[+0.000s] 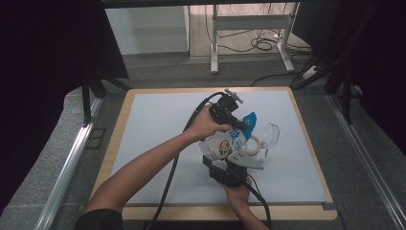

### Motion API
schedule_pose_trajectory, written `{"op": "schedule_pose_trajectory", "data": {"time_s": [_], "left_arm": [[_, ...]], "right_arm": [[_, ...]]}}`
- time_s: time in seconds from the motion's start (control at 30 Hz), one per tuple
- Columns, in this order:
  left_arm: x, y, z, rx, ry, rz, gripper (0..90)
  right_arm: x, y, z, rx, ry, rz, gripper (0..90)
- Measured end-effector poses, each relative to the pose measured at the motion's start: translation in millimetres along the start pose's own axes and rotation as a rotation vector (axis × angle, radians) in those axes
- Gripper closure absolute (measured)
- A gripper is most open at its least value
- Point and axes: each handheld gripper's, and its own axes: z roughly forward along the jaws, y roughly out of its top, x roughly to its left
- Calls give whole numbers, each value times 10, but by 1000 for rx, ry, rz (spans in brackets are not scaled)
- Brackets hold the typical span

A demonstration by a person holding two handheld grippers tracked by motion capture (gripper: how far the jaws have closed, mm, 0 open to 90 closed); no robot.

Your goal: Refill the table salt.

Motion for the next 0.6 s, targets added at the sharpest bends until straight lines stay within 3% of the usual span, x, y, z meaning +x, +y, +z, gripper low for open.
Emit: {"op": "schedule_pose_trajectory", "data": {"time_s": [0.6], "left_arm": [[5,24,27,5,2,-2,899]], "right_arm": [[-5,21,-20,-5,3,5,474]]}}
